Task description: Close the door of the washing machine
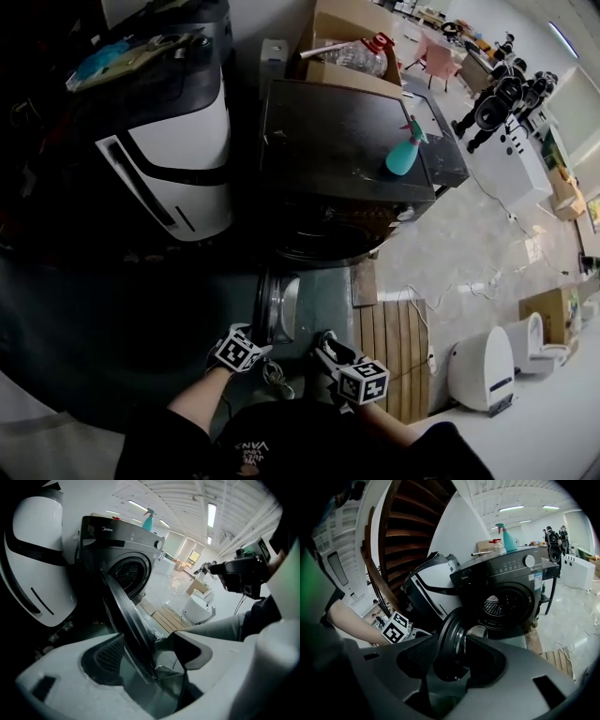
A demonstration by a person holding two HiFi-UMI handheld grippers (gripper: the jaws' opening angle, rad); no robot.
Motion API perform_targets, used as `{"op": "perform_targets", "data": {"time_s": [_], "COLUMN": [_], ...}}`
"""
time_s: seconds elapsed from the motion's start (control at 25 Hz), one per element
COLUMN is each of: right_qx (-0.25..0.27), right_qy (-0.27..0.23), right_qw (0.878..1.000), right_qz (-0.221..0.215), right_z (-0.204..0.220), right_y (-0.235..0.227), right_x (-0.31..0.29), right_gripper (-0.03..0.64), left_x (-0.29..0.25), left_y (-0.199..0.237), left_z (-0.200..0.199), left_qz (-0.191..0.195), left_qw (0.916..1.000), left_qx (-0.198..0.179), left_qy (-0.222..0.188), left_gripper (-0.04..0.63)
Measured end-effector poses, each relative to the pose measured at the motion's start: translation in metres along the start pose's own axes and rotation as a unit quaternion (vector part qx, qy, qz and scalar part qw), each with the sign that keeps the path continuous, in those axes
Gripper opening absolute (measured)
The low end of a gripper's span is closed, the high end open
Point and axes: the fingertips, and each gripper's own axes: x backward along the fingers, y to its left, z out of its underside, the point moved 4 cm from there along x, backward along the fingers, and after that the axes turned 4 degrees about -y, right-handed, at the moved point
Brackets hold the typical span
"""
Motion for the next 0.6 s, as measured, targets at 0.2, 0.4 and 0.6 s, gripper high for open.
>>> {"op": "perform_targets", "data": {"time_s": [0.2, 0.4, 0.6], "right_qx": [-0.023, -0.042, -0.050], "right_qy": [-0.033, -0.054, -0.054], "right_qw": [0.998, 0.995, 0.994], "right_qz": [0.042, 0.067, 0.075], "right_z": [-0.005, -0.008, -0.016], "right_y": [-0.024, -0.062, -0.108], "right_x": [0.015, 0.029, 0.041], "right_gripper": [0.178, 0.178, 0.178], "left_x": [-0.019, -0.045, -0.073], "left_y": [-0.017, -0.040, -0.061], "left_z": [-0.017, -0.038, -0.063], "left_qz": [0.027, 0.050, 0.059], "left_qw": [0.9995, 0.9985, 0.9979], "left_qx": [-0.005, -0.009, -0.006], "left_qy": [0.013, 0.021, 0.029], "left_gripper": [0.322, 0.305, 0.302]}}
